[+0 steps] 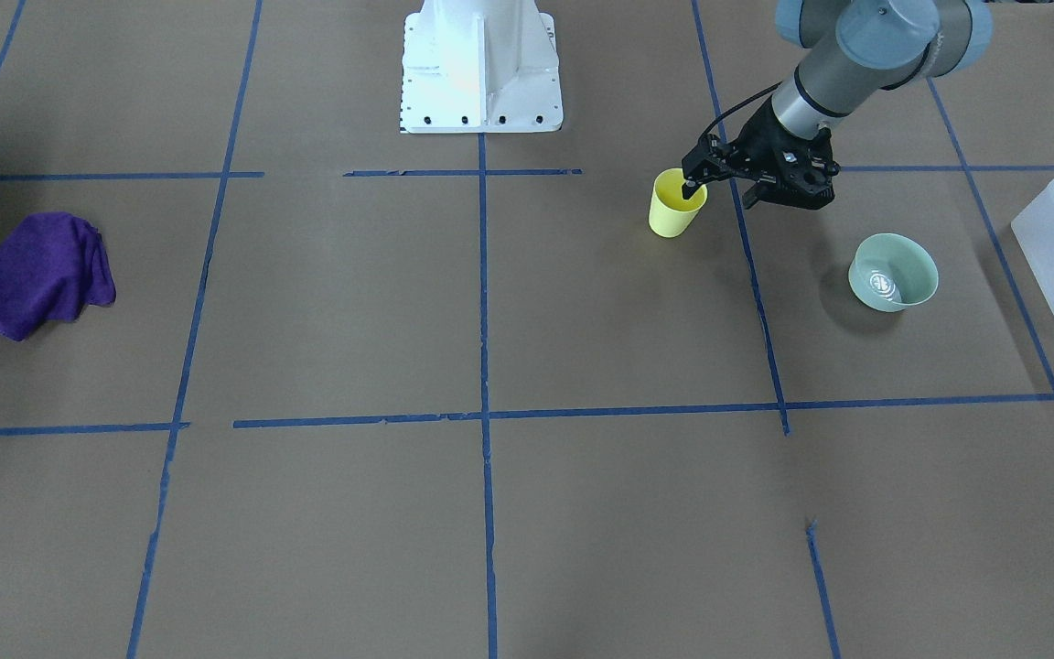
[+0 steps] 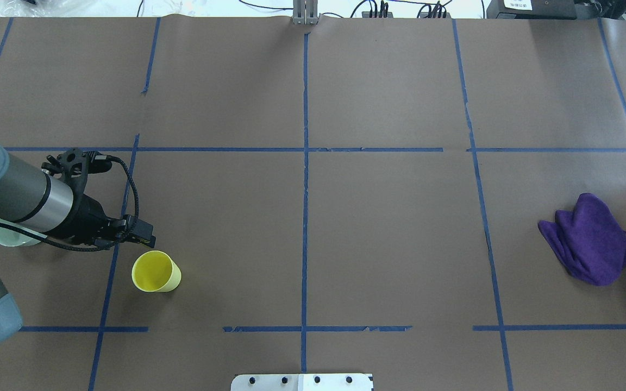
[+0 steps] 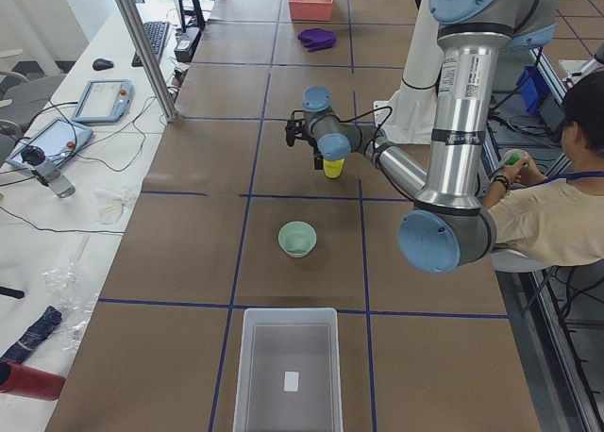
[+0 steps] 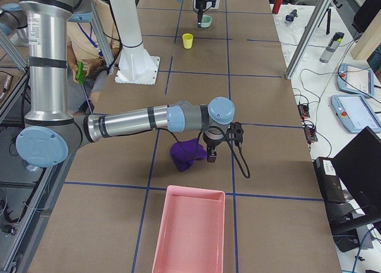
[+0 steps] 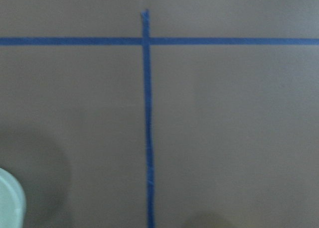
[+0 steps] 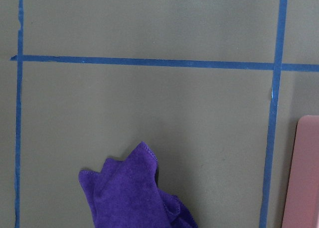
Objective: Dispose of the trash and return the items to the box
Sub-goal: 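Reach the left gripper down to the yellow cup and grasp it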
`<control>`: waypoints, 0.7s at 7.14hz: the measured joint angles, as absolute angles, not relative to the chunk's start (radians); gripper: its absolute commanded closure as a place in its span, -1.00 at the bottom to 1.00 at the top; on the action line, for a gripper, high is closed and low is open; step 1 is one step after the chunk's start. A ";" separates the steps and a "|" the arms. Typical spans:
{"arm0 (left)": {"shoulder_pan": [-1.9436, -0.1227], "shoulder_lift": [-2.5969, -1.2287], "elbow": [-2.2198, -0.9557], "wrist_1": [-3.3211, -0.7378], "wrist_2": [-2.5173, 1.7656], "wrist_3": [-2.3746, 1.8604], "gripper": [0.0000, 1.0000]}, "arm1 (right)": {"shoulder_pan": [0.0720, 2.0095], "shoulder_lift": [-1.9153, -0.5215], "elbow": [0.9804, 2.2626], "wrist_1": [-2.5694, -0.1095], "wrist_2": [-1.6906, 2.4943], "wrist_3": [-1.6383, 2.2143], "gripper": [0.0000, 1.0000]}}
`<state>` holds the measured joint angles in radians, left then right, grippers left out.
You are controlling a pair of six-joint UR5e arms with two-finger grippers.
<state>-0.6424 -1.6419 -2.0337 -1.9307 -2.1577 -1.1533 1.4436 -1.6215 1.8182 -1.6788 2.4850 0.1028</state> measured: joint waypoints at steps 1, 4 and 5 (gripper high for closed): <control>-0.624 -1.624 -2.050 -1.916 -2.145 -1.158 -1.00 | 1.444 -1.623 1.817 -1.679 2.486 0.102 -1.00; -0.583 -1.611 -2.046 -1.907 -2.086 -1.181 -1.00 | 1.443 -1.629 1.818 -1.678 2.488 0.103 -1.00; -0.569 -1.619 -2.036 -1.907 -2.079 -1.194 -1.00 | 1.443 -1.630 1.818 -1.678 2.488 0.103 -1.00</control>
<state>-0.5687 -1.6188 -2.0356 -1.9072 -2.0795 -1.1939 1.4435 -1.6300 1.8179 -1.6783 2.4881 0.1028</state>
